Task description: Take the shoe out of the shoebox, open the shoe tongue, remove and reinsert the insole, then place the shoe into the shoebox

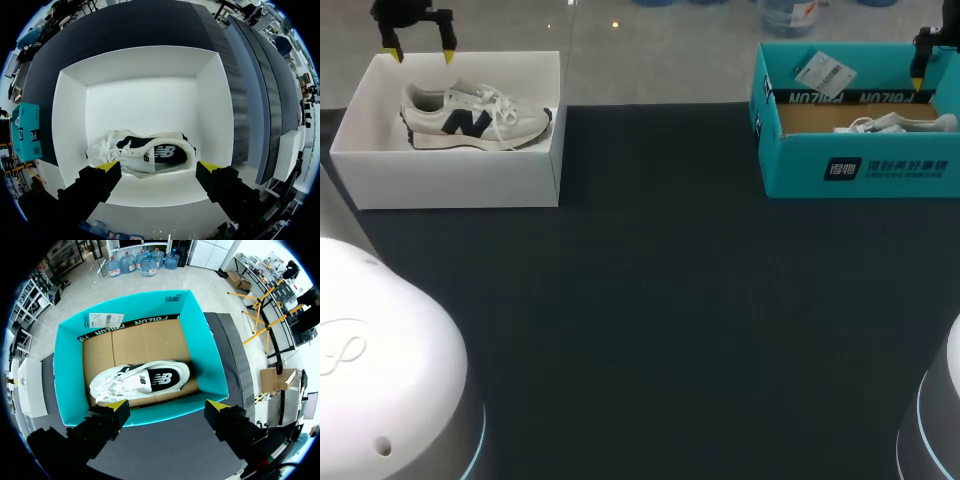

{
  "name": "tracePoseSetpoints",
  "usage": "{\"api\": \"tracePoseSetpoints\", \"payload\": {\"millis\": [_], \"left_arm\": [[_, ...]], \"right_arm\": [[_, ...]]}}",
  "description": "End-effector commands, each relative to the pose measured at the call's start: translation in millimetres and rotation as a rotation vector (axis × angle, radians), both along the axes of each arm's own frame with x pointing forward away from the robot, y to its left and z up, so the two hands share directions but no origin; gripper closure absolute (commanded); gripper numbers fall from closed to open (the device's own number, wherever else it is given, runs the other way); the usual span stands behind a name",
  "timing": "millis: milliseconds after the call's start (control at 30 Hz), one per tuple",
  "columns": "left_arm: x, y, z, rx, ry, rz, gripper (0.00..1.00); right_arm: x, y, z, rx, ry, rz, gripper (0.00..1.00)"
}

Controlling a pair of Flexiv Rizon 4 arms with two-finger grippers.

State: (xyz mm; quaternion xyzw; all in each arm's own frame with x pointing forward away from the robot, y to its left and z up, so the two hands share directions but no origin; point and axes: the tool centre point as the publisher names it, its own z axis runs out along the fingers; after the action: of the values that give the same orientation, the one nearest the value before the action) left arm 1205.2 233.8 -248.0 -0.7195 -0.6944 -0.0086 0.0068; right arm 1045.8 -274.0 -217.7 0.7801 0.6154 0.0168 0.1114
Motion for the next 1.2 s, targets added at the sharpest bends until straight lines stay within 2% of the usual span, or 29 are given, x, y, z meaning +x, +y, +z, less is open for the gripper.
{"api": "tracePoseSetpoints", "payload": {"millis": [33, 133, 200, 267, 300, 400, 500, 567, 667, 733, 800, 867, 1033, 1133, 1200], "left_arm": [[2.9, 13, -7, 0.001, -0.022, -0.008, 0.00], [7.9, 23, -9, -0.017, -0.037, 0.004, 0.00], [12.4, 29, -13, -0.003, -0.047, 0.017, 0.12], [16.7, 34, -18, 0.002, -0.031, 0.027, 0.39], [18.8, 36, -21, 0.006, -0.029, 0.032, 0.44], [20.4, 40, -30, 0.021, -0.005, 0.016, 0.42], [21.9, 44, -41, 0.020, 0.019, 0.014, 0.51], [24.2, 46, -48, 0.030, 0.024, 0.013, 0.49], [29.9, 51, -60, 0.038, 0.033, 0.004, 0.31], [32.0, 54, -65, 0.035, 0.038, -0.003, 0.27], [33.8, 57, -70, 0.022, 0.049, -0.011, 0.28], [36.4, 59, -76, 0.016, 0.051, -0.010, 0.34], [42.7, 64, -91, 0.029, 0.040, -0.018, 0.31], [47.1, 67, -100, 0.017, 0.042, -0.034, 0.36], [49.9, 68, -108, 0.023, 0.031, -0.048, 0.34]], "right_arm": [[-0.3, 0, 0, 0.000, 0.000, -0.001, 0.00], [-0.3, 0, 0, 0.000, 0.000, -0.001, 0.00], [-0.3, 0, 0, 0.000, 0.000, -0.001, 0.00], [-0.3, 0, 0, 0.000, 0.000, -0.001, 0.00], [-0.3, 0, 0, 0.000, 0.000, -0.001, 0.00], [-0.3, 0, 0, 0.000, 0.000, -0.001, 0.00], [-0.3, 0, 0, 0.000, 0.000, -0.001, 0.00], [-0.3, 0, 0, 0.000, 0.000, -0.001, 0.00], [-0.3, 0, 0, 0.000, 0.000, -0.001, 0.00], [-0.3, 0, 0, 0.000, 0.000, -0.001, 0.00], [-0.3, 0, 0, 0.000, 0.000, -0.001, 0.00], [-0.3, 0, 0, 0.000, 0.000, -0.001, 0.00], [-0.3, 0, 0, 0.000, 0.000, -0.001, 0.00], [-0.3, 0, 0, 0.000, 0.000, -0.001, 0.00], [-0.3, 0, 0, 0.000, 0.000, -0.001, 0.00]]}}
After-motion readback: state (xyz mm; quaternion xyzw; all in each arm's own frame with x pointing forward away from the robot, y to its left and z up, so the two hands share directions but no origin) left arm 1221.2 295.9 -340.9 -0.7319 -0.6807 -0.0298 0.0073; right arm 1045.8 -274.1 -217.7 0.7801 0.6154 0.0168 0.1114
